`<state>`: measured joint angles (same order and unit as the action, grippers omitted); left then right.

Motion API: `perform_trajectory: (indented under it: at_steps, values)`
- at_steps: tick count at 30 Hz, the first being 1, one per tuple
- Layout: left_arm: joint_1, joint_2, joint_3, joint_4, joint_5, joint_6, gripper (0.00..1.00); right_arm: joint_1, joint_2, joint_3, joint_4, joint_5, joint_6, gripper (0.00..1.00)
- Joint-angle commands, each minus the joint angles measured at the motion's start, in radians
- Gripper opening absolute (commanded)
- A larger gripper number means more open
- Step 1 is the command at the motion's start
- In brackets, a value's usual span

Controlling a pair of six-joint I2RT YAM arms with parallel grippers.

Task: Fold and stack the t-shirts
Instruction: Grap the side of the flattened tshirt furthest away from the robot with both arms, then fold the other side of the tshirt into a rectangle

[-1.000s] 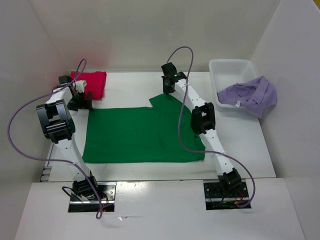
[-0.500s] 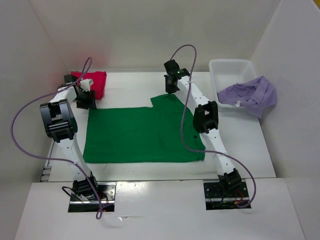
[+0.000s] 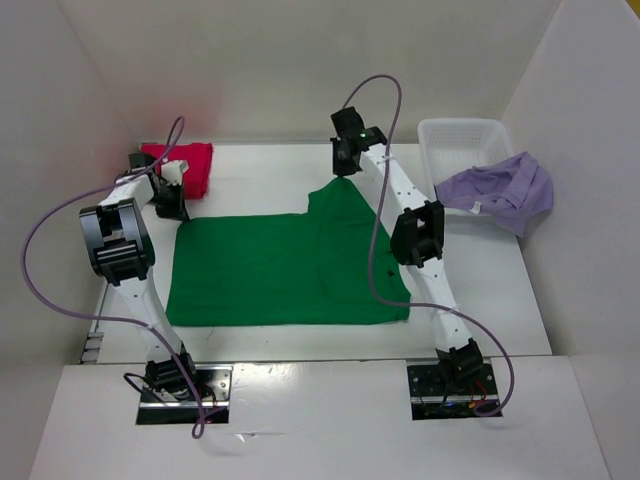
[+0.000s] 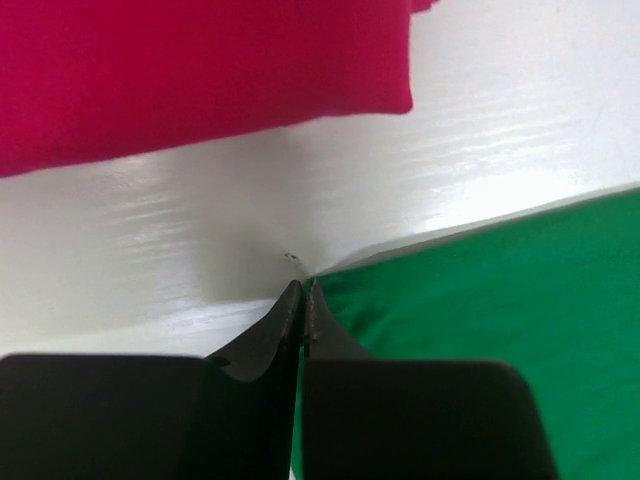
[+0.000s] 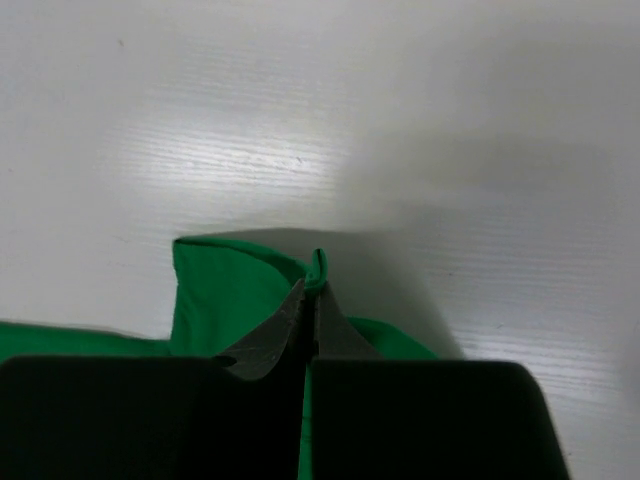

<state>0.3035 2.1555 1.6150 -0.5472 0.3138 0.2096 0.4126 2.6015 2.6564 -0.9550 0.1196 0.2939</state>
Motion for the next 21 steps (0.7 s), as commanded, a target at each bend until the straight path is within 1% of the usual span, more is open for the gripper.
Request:
perform_trajectory:
  at_steps: [1, 2, 4, 5, 6, 7, 8, 10, 11, 13, 14, 15, 16, 18, 19, 21]
  values:
    - [-0.007, 0.001, -0.052, -0.097, 0.03, 0.031, 0.0, -0.005, -0.099, -0.045, -0.05, -0.003, -0.001, 0.0]
    - [-0.007, -0.012, -0.052, -0.097, 0.03, 0.031, 0.0, -0.005, -0.112, -0.084, -0.059, -0.003, -0.001, 0.0]
    - [-0.018, -0.083, -0.073, -0.097, 0.039, 0.092, 0.0, 0.008, -0.162, -0.145, -0.071, -0.003, -0.001, 0.0]
    - [-0.03, -0.109, -0.111, -0.083, 0.039, 0.114, 0.0, 0.021, -0.185, -0.232, -0.071, -0.003, -0.001, 0.0]
    - [-0.03, -0.168, -0.134, -0.065, 0.025, 0.164, 0.0, 0.022, -0.211, -0.286, -0.061, 0.006, -0.001, 0.0]
    - [-0.041, -0.196, -0.159, -0.065, 0.007, 0.192, 0.0, 0.037, -0.286, -0.349, -0.024, 0.017, 0.011, 0.0]
    - [-0.041, -0.225, -0.184, -0.051, -0.005, 0.22, 0.0, 0.037, -0.335, -0.5, 0.007, 0.031, 0.02, 0.0]
    - [-0.066, -0.307, -0.26, -0.04, -0.057, 0.301, 0.0, 0.037, -0.45, -0.663, 0.085, 0.022, 0.054, 0.0]
    - [-0.066, -0.334, -0.286, -0.03, -0.073, 0.329, 0.0, 0.037, -0.572, -0.817, 0.161, 0.006, 0.063, 0.0]
    - [-0.09, -0.414, -0.337, -0.03, -0.094, 0.411, 0.0, 0.022, -0.674, -0.938, 0.205, -0.017, 0.076, 0.0]
    - [-0.09, -0.437, -0.383, -0.02, -0.104, 0.433, 0.0, 0.022, -0.751, -1.031, 0.214, -0.017, 0.086, 0.0]
    - [-0.09, -0.477, -0.401, -0.02, -0.113, 0.451, 0.0, 0.022, -0.78, -1.07, 0.214, -0.026, 0.086, 0.0]
    - [-0.09, -0.491, -0.417, -0.01, -0.139, 0.477, 0.0, 0.022, -0.808, -1.154, 0.223, -0.044, 0.112, 0.0]
    - [-0.09, -0.517, -0.458, 0.0, -0.177, 0.499, 0.0, 0.022, -0.883, -1.237, 0.239, -0.066, 0.134, 0.0]
    - [-0.09, -0.526, -0.474, 0.0, -0.206, 0.528, 0.0, 0.031, -0.906, -1.31, 0.252, -0.078, 0.149, 0.0]
    - [-0.09, -0.559, -0.522, 0.012, -0.228, 0.537, 0.0, 0.031, -0.987, -1.375, 0.275, -0.078, 0.189, 0.0]
